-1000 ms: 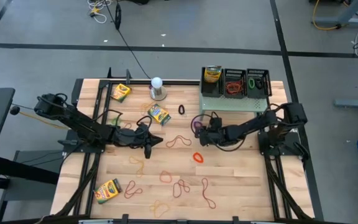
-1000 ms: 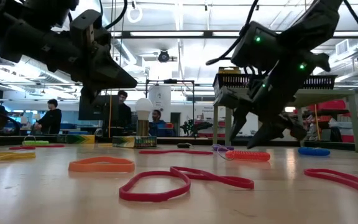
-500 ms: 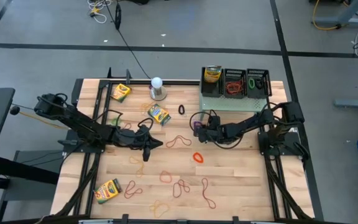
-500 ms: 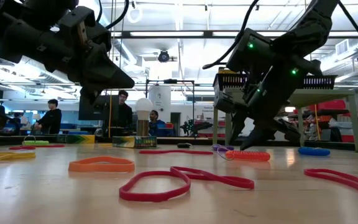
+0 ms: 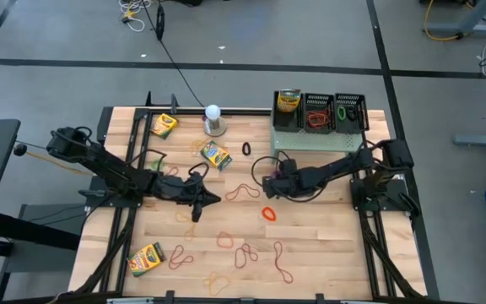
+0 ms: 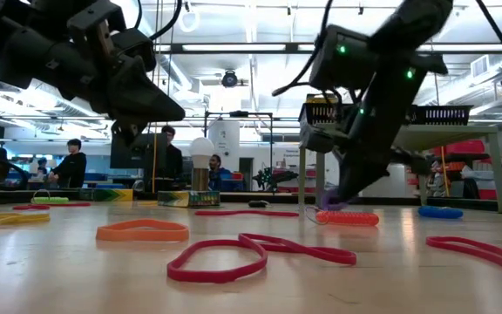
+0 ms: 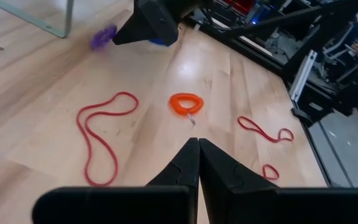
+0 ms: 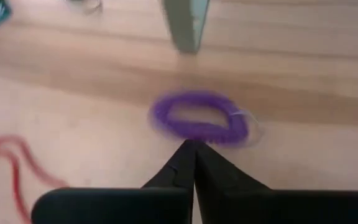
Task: Pick & Place Office Desk Supplies
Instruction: Put the bottom violet spring keychain into the right basket on the shelf
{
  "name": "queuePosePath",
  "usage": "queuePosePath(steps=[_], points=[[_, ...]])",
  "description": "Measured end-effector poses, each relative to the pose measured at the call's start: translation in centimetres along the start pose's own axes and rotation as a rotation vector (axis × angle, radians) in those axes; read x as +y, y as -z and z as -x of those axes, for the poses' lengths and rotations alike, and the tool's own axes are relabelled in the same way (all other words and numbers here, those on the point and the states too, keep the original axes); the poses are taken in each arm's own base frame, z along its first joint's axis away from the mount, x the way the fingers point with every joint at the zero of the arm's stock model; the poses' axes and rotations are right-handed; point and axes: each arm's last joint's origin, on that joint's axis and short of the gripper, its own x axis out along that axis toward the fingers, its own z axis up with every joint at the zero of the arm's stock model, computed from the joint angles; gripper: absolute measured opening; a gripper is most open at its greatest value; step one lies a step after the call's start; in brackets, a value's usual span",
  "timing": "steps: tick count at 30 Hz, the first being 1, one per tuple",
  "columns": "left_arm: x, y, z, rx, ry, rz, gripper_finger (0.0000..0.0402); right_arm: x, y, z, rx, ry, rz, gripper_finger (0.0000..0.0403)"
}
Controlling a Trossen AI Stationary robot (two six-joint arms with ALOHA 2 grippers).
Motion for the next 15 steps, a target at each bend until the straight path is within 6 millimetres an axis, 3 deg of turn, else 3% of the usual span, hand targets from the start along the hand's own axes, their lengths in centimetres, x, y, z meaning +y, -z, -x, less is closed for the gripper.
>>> queuePosePath(steps=[6, 15], points=[[-0.8, 0.5, 0.2, 0.013, 0.030, -0.034, 0.0010, 1.1, 0.9, 1.6, 0.050, -0.026, 0.034, 0.0012], [-1.4, 0.9, 0.5, 0.023, 0.042, -0.050, 0.0010, 1.3, 1.3, 2.1, 0.028, -0.035, -0.095, 0.0119]])
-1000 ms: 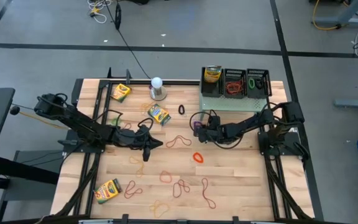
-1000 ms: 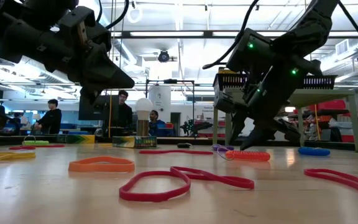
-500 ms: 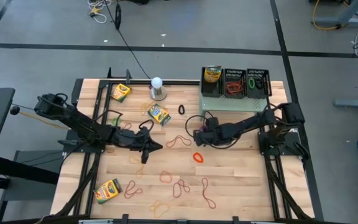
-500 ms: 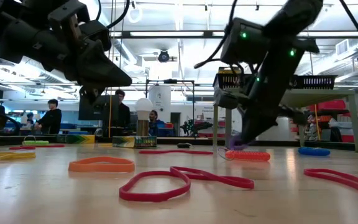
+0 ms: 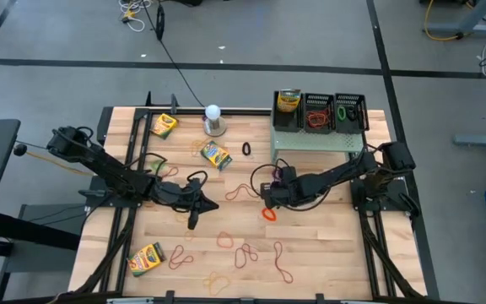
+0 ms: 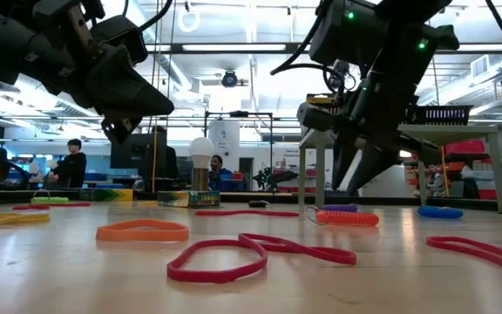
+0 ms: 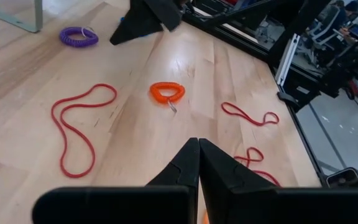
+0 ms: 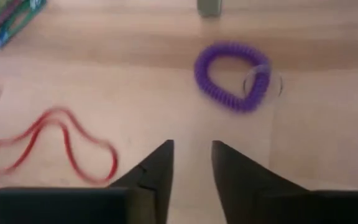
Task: Pick & Place Office Desk Supplies
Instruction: Put the bottom violet spring keychain into the right basket on the shelf
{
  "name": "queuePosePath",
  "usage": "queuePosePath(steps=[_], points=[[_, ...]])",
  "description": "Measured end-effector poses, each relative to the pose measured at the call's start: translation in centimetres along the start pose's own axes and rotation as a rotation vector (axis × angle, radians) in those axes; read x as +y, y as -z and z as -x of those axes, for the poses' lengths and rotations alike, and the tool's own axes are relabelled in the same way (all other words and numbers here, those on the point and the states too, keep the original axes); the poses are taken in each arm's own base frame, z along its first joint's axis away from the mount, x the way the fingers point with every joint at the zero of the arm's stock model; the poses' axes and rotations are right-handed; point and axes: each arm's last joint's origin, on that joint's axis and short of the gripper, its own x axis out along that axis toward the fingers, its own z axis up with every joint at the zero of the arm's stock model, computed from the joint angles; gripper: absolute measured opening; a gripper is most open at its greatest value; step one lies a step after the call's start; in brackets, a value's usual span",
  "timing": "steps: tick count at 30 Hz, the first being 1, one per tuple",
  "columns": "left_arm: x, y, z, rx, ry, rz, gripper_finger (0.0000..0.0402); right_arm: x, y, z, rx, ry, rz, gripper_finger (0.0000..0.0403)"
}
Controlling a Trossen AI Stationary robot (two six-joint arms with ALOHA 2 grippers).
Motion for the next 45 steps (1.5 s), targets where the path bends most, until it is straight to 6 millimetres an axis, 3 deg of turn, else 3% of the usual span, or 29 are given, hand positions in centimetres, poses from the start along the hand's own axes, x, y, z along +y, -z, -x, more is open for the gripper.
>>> queuePosePath(steps=[3, 7, 12, 19, 24, 31, 40, 45], points=[[0.0, 0.0, 0.0, -0.002, -0.001, -0.007, 0.0010, -0.3, -0.8, -0.6, -0.072, 0.021, 0.049, 0.0149], [0.0, 0.0, 0.0, -0.002, -0.002, -0.019, 0.0010, -0.5, -2.2, -1.5, -0.068, 0.040, 0.247, 0.0168], [0.0, 0.0, 0.0, 0.000, -0.002, -0.022, 0.0010, -0.4, -3.6, -2.3, -0.006, 0.024, 0.411, 0.0163], [0.0, 0.0, 0.0, 0.003, -0.001, -0.023, 0.0010, -0.3, -4.8, -3.0, 0.030, 0.005, 0.474, 0.0137], [0.1, 0.0, 0.0, -0.004, -0.015, -0.032, 0.0010, -0.4, -4.5, -3.7, 0.075, 0.000, 0.515, 0.0129], [0.1, 0.0, 0.0, -0.008, -0.029, -0.031, 0.0010, -0.3, -3.9, -4.4, 0.087, 0.009, 0.445, 0.0125], [0.1, -0.1, 0.0, -0.015, -0.027, -0.020, 0.0010, 0.1, -2.7, -3.7, 0.106, -0.040, 0.486, 0.0016], [0.1, -0.1, 0.0, -0.018, -0.032, -0.019, 0.0010, 0.4, -1.1, -2.2, 0.167, -0.098, 0.472, 0.0011]])
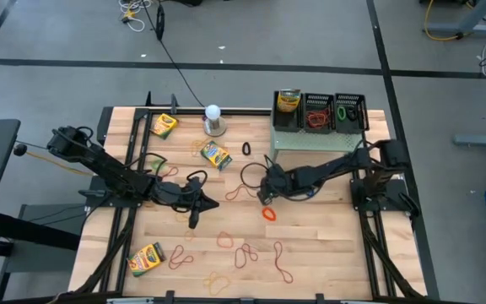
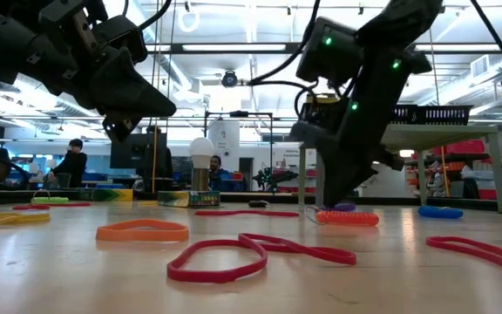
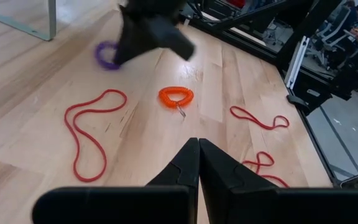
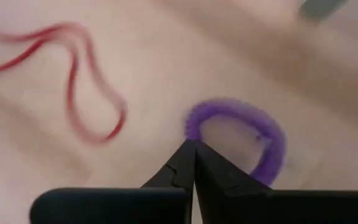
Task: Pick & Place Office Desk Supplies
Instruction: Put the bottom violet spring keychain into the right basket on the shelf
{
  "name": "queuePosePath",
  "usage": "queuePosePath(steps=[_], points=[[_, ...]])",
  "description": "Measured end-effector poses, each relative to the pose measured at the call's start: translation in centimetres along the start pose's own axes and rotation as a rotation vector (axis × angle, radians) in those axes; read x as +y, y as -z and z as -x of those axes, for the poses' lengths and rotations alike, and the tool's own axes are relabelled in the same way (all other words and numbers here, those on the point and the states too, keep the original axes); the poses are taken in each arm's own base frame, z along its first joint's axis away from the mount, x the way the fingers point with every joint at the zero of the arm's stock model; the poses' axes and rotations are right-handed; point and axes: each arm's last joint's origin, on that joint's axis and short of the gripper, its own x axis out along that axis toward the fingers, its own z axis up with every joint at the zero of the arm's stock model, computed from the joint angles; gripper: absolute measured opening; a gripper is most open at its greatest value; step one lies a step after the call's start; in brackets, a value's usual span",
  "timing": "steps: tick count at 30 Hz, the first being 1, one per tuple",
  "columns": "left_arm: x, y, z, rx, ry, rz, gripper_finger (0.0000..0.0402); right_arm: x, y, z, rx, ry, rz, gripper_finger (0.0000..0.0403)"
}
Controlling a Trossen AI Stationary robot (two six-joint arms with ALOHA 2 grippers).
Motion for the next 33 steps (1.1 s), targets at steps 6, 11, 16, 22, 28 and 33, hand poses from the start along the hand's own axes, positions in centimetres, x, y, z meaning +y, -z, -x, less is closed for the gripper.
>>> queuePosePath(steps=[6, 11, 16, 22, 28, 33], points=[[0.0, 0.0, 0.0, 0.000, 0.000, -0.004, 0.0010, 1.2, 2.2, 1.0, 0.063, -0.046, -0.090, 0.0007], [0.1, -0.1, 0.0, -0.009, -0.016, -0.012, 0.0010, 1.6, 3.0, 1.5, 0.075, -0.061, -0.182, 0.0056], [0.1, -0.1, 0.0, -0.009, -0.015, -0.011, 0.0010, 1.6, 2.4, 2.7, 0.054, -0.096, -0.235, 0.0120], [0.1, 0.0, 0.0, -0.008, -0.015, -0.010, 0.0010, 0.7, 0.6, 2.6, -0.006, -0.074, -0.241, 0.0170], [0.1, 0.0, 0.0, -0.007, -0.016, -0.007, 0.0010, -0.2, -0.7, 1.3, -0.014, -0.031, -0.219, 0.0172], [0.1, 0.0, 0.0, -0.007, -0.016, -0.006, 0.0010, -0.6, -0.9, 0.5, 0.007, -0.006, -0.184, 0.0146]])
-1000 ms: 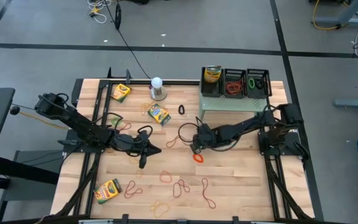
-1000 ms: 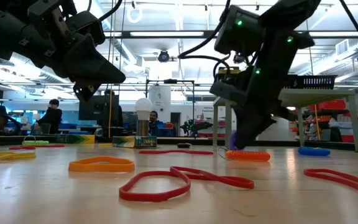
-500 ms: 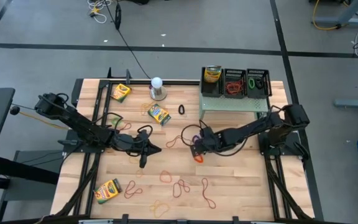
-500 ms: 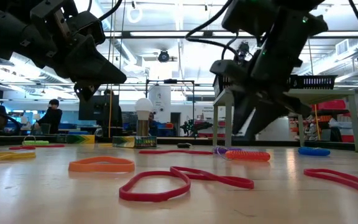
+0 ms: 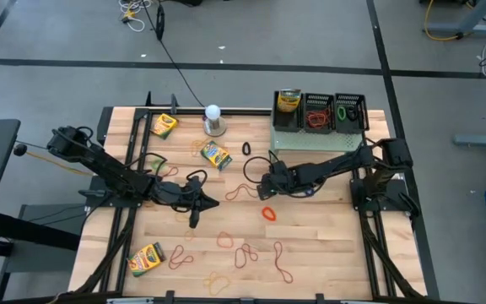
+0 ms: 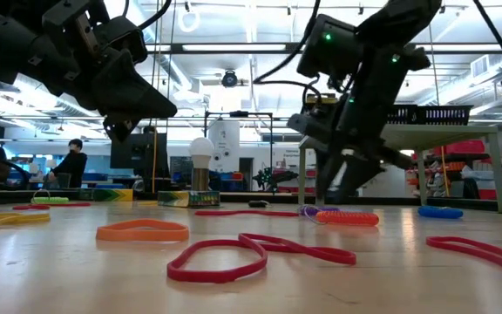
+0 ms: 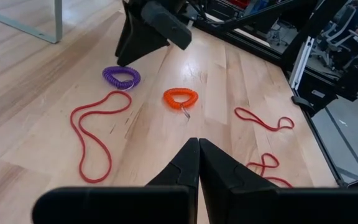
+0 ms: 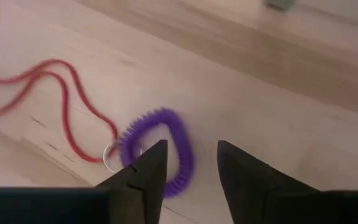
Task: Pick & Place Office Desk Supplies
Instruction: Put the bottom violet spring keychain into the right basket on the shelf
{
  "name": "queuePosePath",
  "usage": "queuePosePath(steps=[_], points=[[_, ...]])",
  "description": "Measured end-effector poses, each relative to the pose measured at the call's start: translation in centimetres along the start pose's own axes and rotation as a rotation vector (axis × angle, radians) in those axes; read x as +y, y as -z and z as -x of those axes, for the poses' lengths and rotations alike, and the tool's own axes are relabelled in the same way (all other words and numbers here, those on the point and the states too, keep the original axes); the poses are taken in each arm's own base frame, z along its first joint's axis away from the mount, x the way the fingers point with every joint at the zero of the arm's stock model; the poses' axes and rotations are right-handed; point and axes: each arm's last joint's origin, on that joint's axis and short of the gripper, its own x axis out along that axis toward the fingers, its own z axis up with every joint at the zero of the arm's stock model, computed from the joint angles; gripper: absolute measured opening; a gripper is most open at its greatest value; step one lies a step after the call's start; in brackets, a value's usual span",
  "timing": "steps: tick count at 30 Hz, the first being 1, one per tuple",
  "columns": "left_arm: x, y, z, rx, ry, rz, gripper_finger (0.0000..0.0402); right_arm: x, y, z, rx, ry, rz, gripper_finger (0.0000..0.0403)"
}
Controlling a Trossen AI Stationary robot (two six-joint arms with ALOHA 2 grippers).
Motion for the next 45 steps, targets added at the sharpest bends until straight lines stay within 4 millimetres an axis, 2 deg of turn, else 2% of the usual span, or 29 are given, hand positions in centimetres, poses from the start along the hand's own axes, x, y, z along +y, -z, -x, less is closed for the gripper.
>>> queuePosePath(steps=[6, 16, 23, 25, 29, 35, 39, 42, 45], points=[[0.1, 0.0, 0.0, -0.008, -0.018, -0.003, 0.0010, 0.3, 0.2, -0.8, 0.023, -0.025, 0.024, 0.0106], [0.3, -0.2, -0.1, -0.030, -0.039, -0.003, 0.0010, 0.3, 0.3, -2.1, 0.062, -0.021, 0.041, 0.0091], [0.4, -0.3, -0.1, -0.041, -0.055, -0.004, 0.0010, 0.1, 0.1, -0.9, 0.053, -0.026, 0.027, 0.0024], [0.4, -0.3, -0.1, -0.049, -0.069, -0.004, 0.0010, 0.1, -0.2, 0.2, 0.040, -0.041, 0.013, 0.0011], [0.5, -0.4, -0.1, -0.073, -0.101, 0.000, 0.0010, -0.1, -0.7, 2.8, 0.014, -0.083, 0.001, 0.0012], [0.5, -0.4, -0.1, -0.071, -0.108, -0.016, 0.0010, -1.4, -1.8, 9.0, -0.084, -0.179, 0.001, 0.0009], [0.6, -0.4, -0.1, -0.085, -0.131, -0.016, 0.0010, -3.7, -3.2, 13.9, -0.190, -0.264, 0.041, 0.0010], [0.7, -0.6, -0.1, -0.112, -0.168, 0.005, 0.0010, -6.3, -4.3, 17.4, -0.285, -0.308, 0.054, 0.0011], [0.8, -0.7, 0.0, -0.150, -0.217, 0.062, 0.0010, -9.3, -5.2, 20.3, -0.404, -0.276, 0.054, 0.0010]])
